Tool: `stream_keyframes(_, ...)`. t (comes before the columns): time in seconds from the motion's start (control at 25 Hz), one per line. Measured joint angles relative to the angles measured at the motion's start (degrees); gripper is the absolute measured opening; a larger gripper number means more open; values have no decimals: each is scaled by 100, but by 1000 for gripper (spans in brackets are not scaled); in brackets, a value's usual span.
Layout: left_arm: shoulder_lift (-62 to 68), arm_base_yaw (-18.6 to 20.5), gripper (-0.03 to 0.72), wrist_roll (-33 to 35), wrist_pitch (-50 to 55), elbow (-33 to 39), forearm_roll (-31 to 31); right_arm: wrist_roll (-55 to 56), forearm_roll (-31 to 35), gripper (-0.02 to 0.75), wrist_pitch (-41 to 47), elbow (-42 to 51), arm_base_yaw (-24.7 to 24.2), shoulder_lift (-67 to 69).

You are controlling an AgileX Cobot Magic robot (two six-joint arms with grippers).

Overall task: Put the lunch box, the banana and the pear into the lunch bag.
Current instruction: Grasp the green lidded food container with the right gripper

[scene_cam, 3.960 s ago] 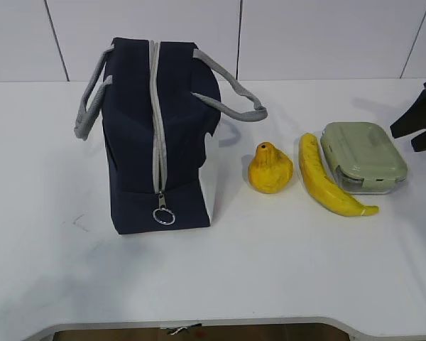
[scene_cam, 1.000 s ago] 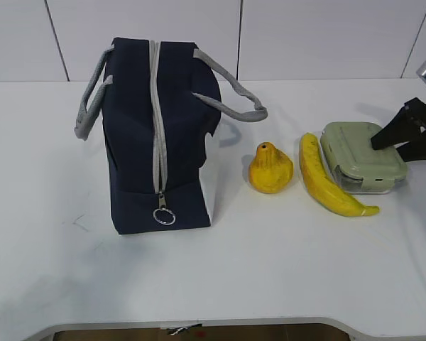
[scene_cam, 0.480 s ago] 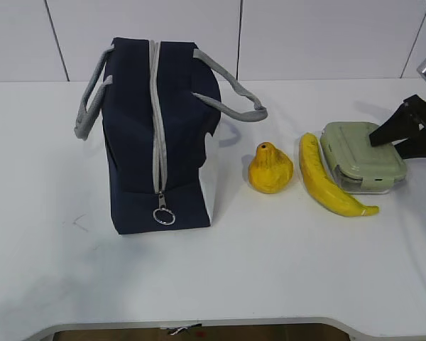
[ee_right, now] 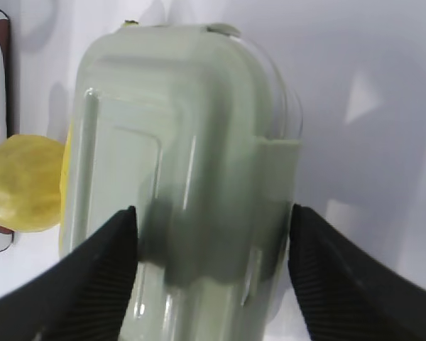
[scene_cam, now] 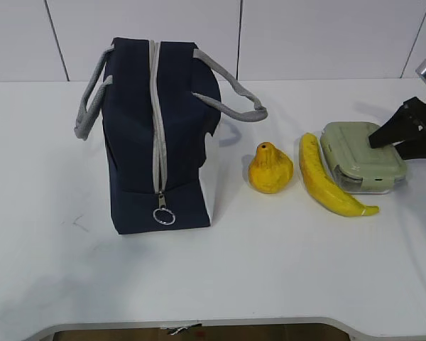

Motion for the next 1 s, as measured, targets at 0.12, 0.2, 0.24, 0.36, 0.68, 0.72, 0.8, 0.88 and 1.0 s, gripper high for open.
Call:
stream_keyframes(0.12,0,0,236,0,0,0,0,0,101,535,0,-10,0,94)
stream_keyframes(0.2,0,0,236,0,0,0,0,0,161,534,11,-12,0,116)
stream_keyframes(0.24,0,0,236,0,0,0,0,-13,173,531,11,-22,0,120)
stream_keyframes(0.36,0,0,236,0,0,0,0,-21,196,507,11,-23,0,129)
stream_keyframes(0.68,0,0,236,0,0,0,0,-35,218,461,11,-33,0,129)
stream_keyframes(0.72,0,0,236,0,0,0,0,-35,229,440,11,-33,0,129)
stream_keyframes(0.8,0,0,236,0,0,0,0,-39,263,407,11,-33,0,129)
stream_keyframes(0.88,0,0,236,0,0,0,0,-48,289,379,11,-33,0,129)
stream_keyframes(1.0,0,0,236,0,0,0,0,-48,289,375,11,-45,0,129)
